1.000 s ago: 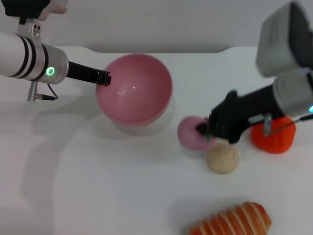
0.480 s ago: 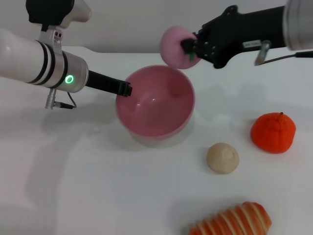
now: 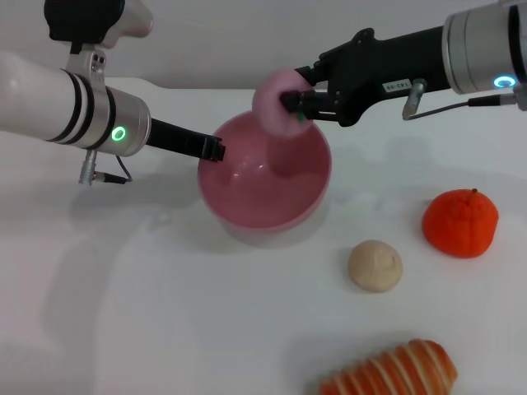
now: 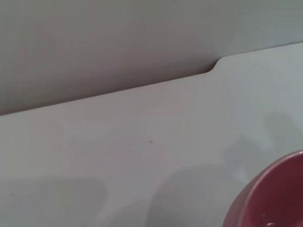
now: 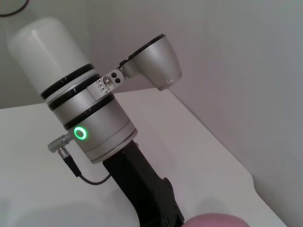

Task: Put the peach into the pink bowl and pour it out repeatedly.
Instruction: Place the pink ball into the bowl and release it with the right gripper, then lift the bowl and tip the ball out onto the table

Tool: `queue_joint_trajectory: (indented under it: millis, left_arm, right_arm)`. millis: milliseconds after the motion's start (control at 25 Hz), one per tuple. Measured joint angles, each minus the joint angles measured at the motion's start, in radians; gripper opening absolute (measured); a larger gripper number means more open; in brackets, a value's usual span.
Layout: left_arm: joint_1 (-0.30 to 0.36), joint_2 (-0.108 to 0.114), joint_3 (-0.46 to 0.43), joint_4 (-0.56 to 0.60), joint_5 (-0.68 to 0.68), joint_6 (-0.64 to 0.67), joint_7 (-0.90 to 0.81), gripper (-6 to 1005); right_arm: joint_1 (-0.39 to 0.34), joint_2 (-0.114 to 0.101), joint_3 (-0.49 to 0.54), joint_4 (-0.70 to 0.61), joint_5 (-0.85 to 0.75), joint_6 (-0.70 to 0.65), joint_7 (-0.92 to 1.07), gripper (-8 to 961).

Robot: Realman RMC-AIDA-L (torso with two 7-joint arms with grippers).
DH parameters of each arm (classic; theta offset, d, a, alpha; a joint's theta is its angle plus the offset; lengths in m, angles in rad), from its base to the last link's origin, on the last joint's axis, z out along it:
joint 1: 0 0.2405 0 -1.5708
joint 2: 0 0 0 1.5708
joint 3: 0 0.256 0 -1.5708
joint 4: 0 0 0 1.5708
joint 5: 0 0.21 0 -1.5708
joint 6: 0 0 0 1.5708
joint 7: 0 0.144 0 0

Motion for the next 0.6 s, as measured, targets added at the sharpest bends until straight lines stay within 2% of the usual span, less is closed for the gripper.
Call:
queue_joint_trajectory:
  millis: [40,240,480,600]
  left_arm:
    - [0.0,0.0,0.0,-0.001,0.0,-0.001,0.0,43]
    - [-0.001,0.0,0.001,-0.003,-0.001,-0.004,0.003,43]
    - [0.0,-0.002,0.002,-0.002,-0.002,-0.025,0.009,42]
    - [0.01,-0.005,0.029,0.004,-0.013,-0.094,0.012,42]
  right_arm:
    - [-0.002,0.0,0.002,-0.001,0.0,0.0,-0.001,94]
    - [-0.014,-0.002,0.0,0.006,0.0,-0.005,-0.004,315]
    - [-0.071,0.0,0.033,0.004,0.013,0.021,-0.033,508]
    - [-0.132,0.001,0.077,0.018,0.099,0.07,-0.093,509]
